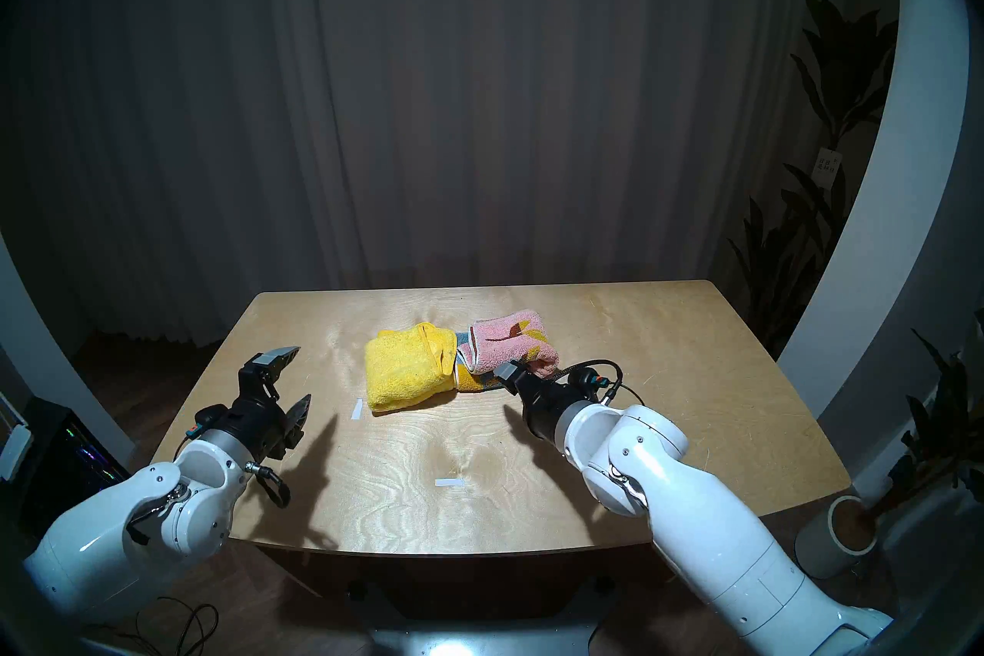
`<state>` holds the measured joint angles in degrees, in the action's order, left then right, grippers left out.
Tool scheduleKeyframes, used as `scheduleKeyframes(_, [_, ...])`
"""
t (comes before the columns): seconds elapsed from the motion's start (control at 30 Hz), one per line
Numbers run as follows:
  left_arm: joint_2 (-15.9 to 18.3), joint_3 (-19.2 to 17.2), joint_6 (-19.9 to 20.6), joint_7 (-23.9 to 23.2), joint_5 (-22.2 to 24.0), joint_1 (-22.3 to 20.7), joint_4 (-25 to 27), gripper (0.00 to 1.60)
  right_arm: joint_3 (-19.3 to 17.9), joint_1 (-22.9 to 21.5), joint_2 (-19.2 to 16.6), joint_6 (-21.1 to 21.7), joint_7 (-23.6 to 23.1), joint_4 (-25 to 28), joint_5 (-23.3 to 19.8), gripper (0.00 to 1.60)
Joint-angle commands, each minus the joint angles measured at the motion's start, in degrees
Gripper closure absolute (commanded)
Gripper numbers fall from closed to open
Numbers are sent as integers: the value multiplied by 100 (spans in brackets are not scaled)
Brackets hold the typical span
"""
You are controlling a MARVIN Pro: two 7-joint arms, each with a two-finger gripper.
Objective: Fold each towel twice and stack them on table
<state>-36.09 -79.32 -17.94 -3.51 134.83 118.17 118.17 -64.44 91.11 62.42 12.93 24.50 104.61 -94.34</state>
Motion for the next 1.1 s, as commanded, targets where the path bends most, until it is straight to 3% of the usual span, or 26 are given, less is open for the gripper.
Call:
scheduleKeyframes(0.0, [338,-212,359,-450,-136,447,-38,0,158,-511,547,57,-7,-86,-211,0])
scheduleKeyframes(0.43, [250,-17,1801,-1688,-571,188,-928,0,415,-942,1000,137,84,-603,-456,0])
scheduleKeyframes(0.47, [283,75,1740,-1595,-587,105,-948,0,433,-986,1045,144,99,-670,-481,0])
scheduleKeyframes(0.57, [326,240,2225,-1754,-703,-134,-1205,0,499,-1123,1140,158,158,-828,-495,0])
scheduleKeyframes(0.6, [383,369,2136,-1742,-709,-218,-1223,0,517,-1165,1170,161,176,-880,-500,0])
scheduleKeyframes(0.63, [336,370,2431,-1773,-787,-301,-1339,0,530,-1204,1197,161,182,-933,-505,0])
scheduleKeyframes(0.67, [363,458,2383,-1764,-758,-356,-1345,0,536,-1239,1219,161,195,-989,-516,0])
scheduleKeyframes(0.73, [374,552,2665,-1692,-815,-526,-1466,0,547,-1303,1255,162,209,-1089,-529,0])
scheduleKeyframes(0.93, [289,697,3138,-1394,-853,-913,-1814,0,540,-1458,1424,118,386,-1281,-648,0])
scheduleKeyframes(1.07, [181,572,3447,-1338,-892,-1086,-2068,0,535,-1555,1523,114,543,-1392,-745,0])
